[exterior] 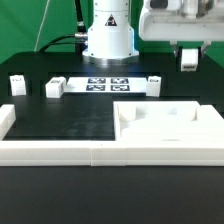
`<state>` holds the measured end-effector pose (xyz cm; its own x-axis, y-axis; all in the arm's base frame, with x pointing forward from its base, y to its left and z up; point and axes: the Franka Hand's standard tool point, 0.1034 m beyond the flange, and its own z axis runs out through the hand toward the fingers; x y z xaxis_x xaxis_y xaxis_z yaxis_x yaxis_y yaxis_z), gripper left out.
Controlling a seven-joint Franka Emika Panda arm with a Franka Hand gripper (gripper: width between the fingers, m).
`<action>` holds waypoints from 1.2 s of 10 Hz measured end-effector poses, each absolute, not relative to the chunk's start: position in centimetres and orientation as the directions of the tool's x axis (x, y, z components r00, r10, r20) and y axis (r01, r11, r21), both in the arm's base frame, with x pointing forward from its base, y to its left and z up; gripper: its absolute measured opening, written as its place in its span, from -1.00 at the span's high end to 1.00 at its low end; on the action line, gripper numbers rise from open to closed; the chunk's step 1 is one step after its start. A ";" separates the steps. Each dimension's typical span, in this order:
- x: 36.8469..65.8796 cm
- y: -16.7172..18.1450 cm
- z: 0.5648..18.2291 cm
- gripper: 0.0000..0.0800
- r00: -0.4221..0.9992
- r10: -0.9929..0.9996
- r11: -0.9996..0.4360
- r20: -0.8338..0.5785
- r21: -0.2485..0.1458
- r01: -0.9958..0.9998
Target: Assemble one leg
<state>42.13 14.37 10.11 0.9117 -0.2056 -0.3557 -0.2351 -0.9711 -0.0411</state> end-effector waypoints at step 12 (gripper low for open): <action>47.0 13.4 12.9 0.28 0.950 0.058 -0.996 0.306 -0.042 0.074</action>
Offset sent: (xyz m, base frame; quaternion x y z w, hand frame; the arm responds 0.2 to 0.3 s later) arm 0.0000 0.0000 0.0000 0.0000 0.2377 0.0000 0.9713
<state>46.96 13.45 12.91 0.9503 0.0579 0.3060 0.0742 -0.9964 -0.0417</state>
